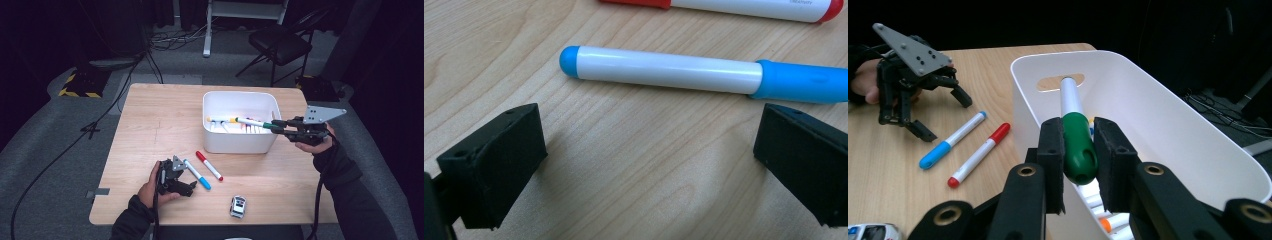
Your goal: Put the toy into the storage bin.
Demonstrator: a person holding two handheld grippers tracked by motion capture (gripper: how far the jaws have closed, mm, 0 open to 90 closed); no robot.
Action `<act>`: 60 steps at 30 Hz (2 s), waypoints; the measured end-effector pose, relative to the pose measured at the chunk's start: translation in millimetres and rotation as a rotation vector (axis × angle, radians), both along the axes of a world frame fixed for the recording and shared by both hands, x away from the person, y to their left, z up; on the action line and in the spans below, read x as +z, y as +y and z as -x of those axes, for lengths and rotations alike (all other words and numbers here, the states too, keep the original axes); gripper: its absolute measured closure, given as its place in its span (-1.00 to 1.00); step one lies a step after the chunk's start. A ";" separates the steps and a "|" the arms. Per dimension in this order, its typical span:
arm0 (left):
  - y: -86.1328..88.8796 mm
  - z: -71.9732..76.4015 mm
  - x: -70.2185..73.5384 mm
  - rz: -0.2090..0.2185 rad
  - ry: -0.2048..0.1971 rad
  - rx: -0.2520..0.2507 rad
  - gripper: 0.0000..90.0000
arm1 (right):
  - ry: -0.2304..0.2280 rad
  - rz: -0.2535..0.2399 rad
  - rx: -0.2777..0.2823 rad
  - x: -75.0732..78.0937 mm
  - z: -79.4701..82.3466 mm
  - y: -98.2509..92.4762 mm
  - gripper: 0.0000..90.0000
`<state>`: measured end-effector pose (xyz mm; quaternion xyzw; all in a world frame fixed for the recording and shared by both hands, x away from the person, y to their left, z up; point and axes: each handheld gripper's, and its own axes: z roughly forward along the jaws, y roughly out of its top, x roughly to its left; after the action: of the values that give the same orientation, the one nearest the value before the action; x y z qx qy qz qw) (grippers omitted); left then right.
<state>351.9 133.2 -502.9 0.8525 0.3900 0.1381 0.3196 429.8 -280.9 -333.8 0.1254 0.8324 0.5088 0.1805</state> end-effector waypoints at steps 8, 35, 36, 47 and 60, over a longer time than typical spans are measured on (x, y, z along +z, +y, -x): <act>-0.1 0.0 0.0 0.002 0.000 0.001 -0.99 | 0.015 0.025 -0.037 3.6 -19.1 4.1 0.67; -0.2 0.1 -0.1 0.004 0.002 0.000 -0.99 | 0.141 0.163 -0.107 -20.4 -79.9 39.1 0.67; 0.0 0.1 0.0 0.001 0.000 0.001 -0.99 | 0.143 0.183 -0.104 -22.7 -81.5 40.8 0.67; -0.2 0.1 -0.1 0.004 0.003 0.000 -0.99 | 0.173 0.269 -0.115 -35.0 -88.6 42.4 0.67; -0.2 0.1 -0.1 0.004 0.002 0.000 -0.99 | 0.208 0.398 -0.121 -32.1 -87.3 36.1 0.66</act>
<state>351.8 133.0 -503.0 0.8520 0.3907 0.1365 0.3207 517.1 -244.8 -366.0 0.1886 0.9214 0.3072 0.1452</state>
